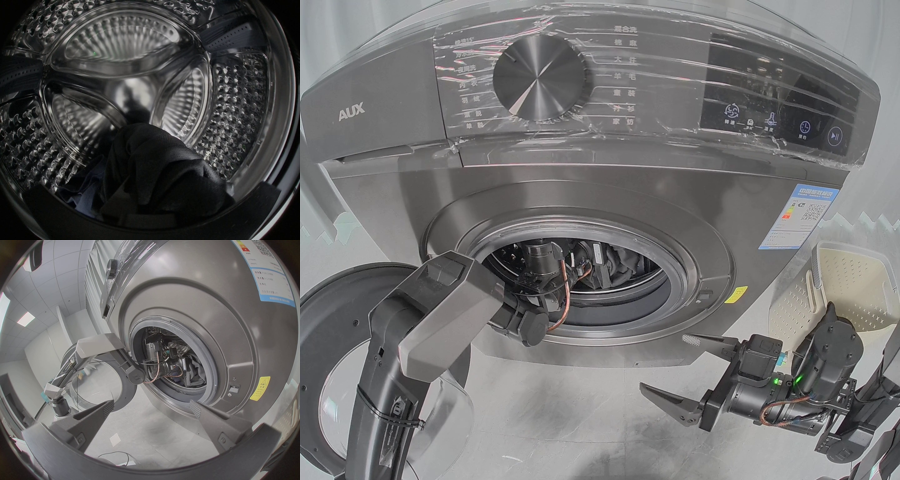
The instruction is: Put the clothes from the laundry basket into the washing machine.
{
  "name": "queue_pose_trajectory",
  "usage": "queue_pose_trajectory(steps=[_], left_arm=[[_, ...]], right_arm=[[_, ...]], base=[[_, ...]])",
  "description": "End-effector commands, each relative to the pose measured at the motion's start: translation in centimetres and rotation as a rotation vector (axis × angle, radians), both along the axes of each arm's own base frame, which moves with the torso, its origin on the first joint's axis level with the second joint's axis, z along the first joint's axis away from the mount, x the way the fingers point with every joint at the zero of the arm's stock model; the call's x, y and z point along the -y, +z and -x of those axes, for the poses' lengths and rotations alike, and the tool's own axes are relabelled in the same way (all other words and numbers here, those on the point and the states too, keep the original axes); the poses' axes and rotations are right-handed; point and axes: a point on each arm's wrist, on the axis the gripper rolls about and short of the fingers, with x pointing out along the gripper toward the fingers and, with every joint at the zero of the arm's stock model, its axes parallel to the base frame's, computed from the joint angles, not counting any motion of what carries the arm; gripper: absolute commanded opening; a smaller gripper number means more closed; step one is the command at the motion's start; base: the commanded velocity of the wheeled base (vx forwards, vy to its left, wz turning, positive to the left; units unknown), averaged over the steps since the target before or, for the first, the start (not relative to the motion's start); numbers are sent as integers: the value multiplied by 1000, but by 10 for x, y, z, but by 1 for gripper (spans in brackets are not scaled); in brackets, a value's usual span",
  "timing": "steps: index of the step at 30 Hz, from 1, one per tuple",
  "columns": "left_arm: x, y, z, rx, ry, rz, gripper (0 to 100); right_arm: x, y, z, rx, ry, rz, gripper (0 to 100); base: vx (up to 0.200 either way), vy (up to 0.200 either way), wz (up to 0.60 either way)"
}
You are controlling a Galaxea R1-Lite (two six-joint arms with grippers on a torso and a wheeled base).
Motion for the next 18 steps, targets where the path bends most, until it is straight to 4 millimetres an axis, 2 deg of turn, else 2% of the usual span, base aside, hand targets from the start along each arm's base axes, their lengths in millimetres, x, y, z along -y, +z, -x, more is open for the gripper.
queue_pose_trajectory(steps=[1,6,11,12,15,16,18], left_arm=[[-1,-7,-15,23,21,26,0],[-2,0,-29,81,63,62,0],[0,-7,-26,64,60,54,0],[2,-9,-23,50,55,46,100],[2,-11,-19,26,48,33,100],[3,-5,-6,-4,26,20,100],[1,-8,3,-44,11,-4,100]], right_arm=[[-1,-2,0,-6,3,6,100],[-1,-2,0,-6,3,6,100],[0,-2,-1,-6,0,6,100],[0,-2,-1,-6,0,6,100],[0,-2,-1,-6,0,6,100],[0,-2,-1,-6,0,6,100],[0,-2,-1,-6,0,6,100]], base=[[0,0,0],[0,0,0],[0,0,0],[0,0,0],[0,0,0],[0,0,0],[0,0,0]])
